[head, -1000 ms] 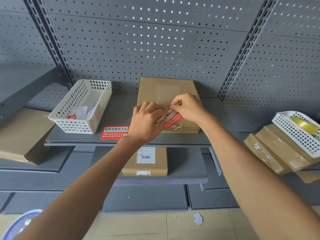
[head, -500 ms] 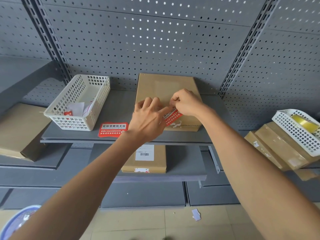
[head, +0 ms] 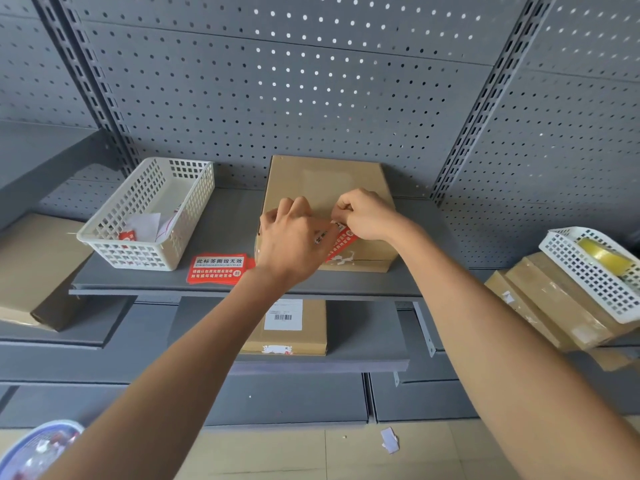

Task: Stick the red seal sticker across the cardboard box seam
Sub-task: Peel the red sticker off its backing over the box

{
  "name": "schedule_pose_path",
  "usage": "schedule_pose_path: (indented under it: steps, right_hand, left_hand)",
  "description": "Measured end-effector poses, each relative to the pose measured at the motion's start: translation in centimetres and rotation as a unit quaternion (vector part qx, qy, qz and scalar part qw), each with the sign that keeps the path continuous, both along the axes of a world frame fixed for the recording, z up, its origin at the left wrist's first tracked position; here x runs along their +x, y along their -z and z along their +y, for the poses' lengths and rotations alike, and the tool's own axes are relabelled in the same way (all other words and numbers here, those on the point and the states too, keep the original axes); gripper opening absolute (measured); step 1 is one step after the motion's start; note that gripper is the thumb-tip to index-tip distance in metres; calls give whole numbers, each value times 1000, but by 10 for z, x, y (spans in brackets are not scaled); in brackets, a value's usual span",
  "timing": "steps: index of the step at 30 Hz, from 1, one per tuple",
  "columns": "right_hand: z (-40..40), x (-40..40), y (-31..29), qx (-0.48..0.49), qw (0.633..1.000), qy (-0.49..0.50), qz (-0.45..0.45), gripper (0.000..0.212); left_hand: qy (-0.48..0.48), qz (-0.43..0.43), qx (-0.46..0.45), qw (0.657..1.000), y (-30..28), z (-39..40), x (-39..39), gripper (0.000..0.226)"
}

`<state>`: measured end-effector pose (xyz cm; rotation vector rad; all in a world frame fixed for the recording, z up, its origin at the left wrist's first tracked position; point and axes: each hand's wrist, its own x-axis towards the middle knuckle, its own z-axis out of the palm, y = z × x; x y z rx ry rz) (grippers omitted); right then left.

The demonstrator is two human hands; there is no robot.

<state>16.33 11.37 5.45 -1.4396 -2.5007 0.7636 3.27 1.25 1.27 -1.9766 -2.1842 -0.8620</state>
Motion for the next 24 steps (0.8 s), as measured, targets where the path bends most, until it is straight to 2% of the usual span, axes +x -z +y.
schedule_pose_path:
  steps: [6, 11, 14, 17, 21, 24]
  right_hand:
    - [-4, 2, 10, 45, 999, 11, 12, 23]
    - [-2, 6, 16, 52, 997, 13, 47, 24]
    - [0, 7, 20, 57, 996, 14, 68, 23]
    - [1, 9, 18, 23, 992, 17, 121, 17]
    - [5, 25, 7, -97, 958, 44, 266, 20]
    - [10, 41, 11, -92, 952, 68, 283, 20]
  left_hand:
    - [-78, -108, -22, 991, -6, 14, 9, 13]
    - [-86, -85, -53, 991, -9, 19, 13, 18]
    - [-90, -101, -63, 989, -11, 23, 13, 15]
    - [-80, -93, -86, 989, -14, 30, 10, 16]
    - [-36, -76, -113, 990, -16, 38, 2, 19]
    - [9, -88, -96, 991, -14, 37, -6, 20]
